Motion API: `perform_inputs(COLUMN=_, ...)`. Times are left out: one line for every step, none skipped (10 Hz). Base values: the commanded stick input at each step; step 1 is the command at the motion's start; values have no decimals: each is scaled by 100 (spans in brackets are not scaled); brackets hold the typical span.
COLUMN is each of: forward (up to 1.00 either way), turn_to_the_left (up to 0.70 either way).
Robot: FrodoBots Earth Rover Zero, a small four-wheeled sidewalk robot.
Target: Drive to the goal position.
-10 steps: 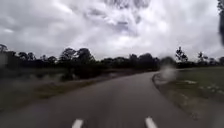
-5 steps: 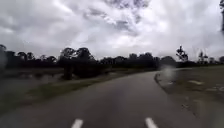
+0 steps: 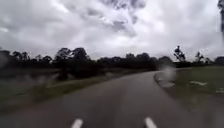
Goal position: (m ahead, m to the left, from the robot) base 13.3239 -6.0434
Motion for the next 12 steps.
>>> perform_inputs(forward=85, turn_to_the_left=0)
perform_inputs(forward=85, turn_to_the_left=0)
perform_inputs(forward=85, turn_to_the_left=0)
perform_inputs(forward=85, turn_to_the_left=0)
perform_inputs(forward=85, turn_to_the_left=0)
perform_inputs(forward=85, turn_to_the_left=0)
perform_inputs(forward=85, turn_to_the_left=0)
perform_inputs(forward=85, turn_to_the_left=0)
perform_inputs(forward=85, turn_to_the_left=0)
perform_inputs(forward=85, turn_to_the_left=0)
perform_inputs(forward=85, turn_to_the_left=0)
perform_inputs(forward=85, turn_to_the_left=0)
